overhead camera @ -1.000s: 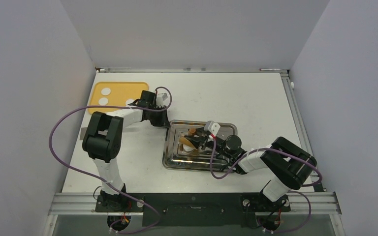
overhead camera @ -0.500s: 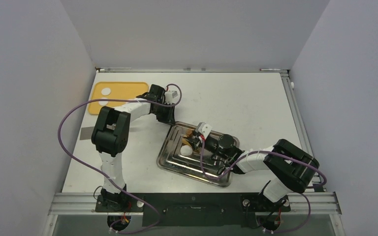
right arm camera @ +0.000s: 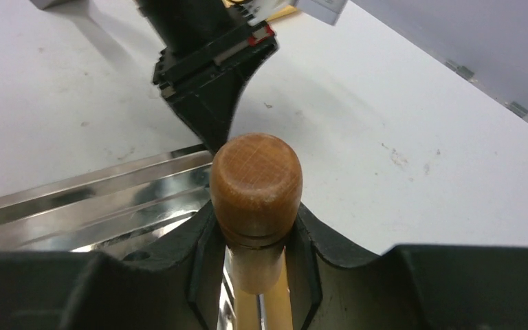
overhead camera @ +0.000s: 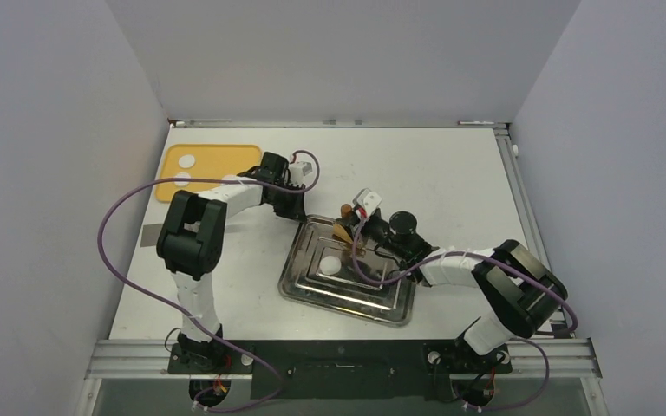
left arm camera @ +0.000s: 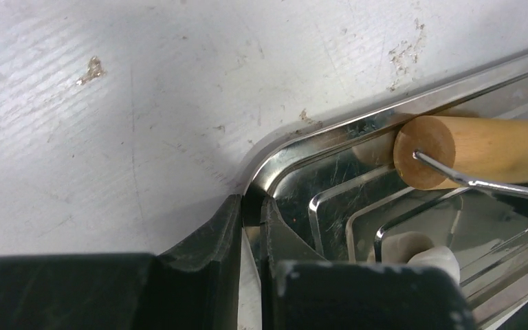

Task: Roll out the dumpling wrappers from the dough
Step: Flatten out the dough on the work surface.

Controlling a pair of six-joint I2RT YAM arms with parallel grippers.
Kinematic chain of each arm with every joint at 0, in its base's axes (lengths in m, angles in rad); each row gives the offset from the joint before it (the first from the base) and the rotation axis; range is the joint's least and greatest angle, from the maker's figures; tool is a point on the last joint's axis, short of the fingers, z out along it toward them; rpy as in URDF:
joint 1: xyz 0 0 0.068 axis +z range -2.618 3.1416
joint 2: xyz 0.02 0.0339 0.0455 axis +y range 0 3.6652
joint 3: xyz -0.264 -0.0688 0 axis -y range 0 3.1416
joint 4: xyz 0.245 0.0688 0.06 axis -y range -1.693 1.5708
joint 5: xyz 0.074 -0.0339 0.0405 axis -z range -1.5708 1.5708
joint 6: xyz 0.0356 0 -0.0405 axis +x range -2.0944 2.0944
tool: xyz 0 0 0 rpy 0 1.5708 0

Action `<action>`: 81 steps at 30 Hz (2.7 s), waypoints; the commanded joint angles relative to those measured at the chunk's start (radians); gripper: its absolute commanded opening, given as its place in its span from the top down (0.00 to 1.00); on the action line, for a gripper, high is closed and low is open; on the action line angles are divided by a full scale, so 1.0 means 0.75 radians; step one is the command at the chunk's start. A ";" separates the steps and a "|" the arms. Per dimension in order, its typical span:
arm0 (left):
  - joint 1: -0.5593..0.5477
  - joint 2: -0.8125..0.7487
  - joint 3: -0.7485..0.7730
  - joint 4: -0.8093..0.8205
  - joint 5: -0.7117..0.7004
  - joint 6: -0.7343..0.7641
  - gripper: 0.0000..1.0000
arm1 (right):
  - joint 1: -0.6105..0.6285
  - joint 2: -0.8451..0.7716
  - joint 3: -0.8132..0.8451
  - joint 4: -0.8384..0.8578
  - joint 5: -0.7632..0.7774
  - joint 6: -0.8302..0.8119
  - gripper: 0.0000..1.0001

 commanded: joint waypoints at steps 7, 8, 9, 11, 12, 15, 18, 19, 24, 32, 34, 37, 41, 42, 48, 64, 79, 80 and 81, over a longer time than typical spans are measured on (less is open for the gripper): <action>0.180 -0.182 -0.316 -0.005 -0.149 -0.030 1.00 | -0.058 0.212 0.307 -0.247 -0.086 -0.158 0.92; 0.178 -0.202 -0.328 0.012 -0.146 -0.012 1.00 | -0.059 0.237 0.341 -0.252 -0.103 -0.164 0.92; 0.178 -0.213 -0.332 0.026 -0.135 0.005 0.99 | -0.059 0.255 0.371 -0.257 -0.128 -0.164 0.92; 0.174 -0.211 -0.284 0.006 -0.083 0.051 0.91 | -0.059 0.264 0.411 -0.259 -0.193 -0.166 0.92; 0.162 -0.202 -0.254 -0.024 -0.078 0.115 0.85 | -0.059 0.252 0.421 -0.259 -0.224 -0.169 0.92; 0.123 -0.199 -0.173 -0.106 -0.090 0.297 0.66 | -0.055 0.159 0.444 -0.325 -0.269 -0.202 0.92; 0.103 -0.234 -0.161 -0.099 -0.008 0.545 0.51 | -0.044 0.037 0.440 -0.389 -0.318 -0.222 0.92; 0.094 -0.239 -0.154 -0.106 0.021 0.646 0.46 | -0.041 -0.005 0.427 -0.390 -0.351 -0.216 0.92; 0.042 -0.185 -0.062 -0.081 0.030 0.912 0.37 | 0.011 -0.118 0.319 -0.231 -0.426 -0.108 0.92; 0.023 -0.065 0.077 -0.033 0.008 1.023 0.35 | 0.092 -0.073 0.238 -0.117 -0.467 -0.043 0.92; 0.004 -0.007 0.126 -0.121 0.003 1.057 0.35 | 0.093 -0.045 0.242 -0.105 -0.511 -0.027 0.92; -0.027 0.061 0.158 -0.212 -0.016 1.119 0.35 | 0.105 -0.002 0.242 -0.105 -0.496 -0.028 0.92; -0.061 0.113 0.157 -0.223 -0.099 1.140 0.36 | 0.116 0.076 0.182 -0.091 -0.469 -0.032 0.92; -0.062 0.117 0.156 -0.224 -0.104 1.138 0.37 | 0.124 0.096 0.169 -0.091 -0.463 -0.028 0.92; -0.085 0.079 0.072 -0.180 -0.165 1.146 0.59 | 0.199 0.077 0.017 -0.063 -0.381 0.030 0.92; -0.277 0.108 -0.096 0.053 -0.651 1.034 1.00 | 0.250 0.137 -0.071 -0.097 -0.197 0.017 0.92; -0.280 0.090 -0.136 0.116 -0.664 1.059 1.00 | 0.341 0.081 -0.135 -0.171 -0.054 0.058 0.92; -0.280 0.089 -0.138 0.118 -0.662 1.061 1.00 | 0.311 0.099 -0.109 -0.166 -0.066 0.055 0.92; -0.280 0.087 -0.141 0.120 -0.659 1.064 1.00 | 0.283 0.114 -0.077 -0.168 -0.077 0.055 0.92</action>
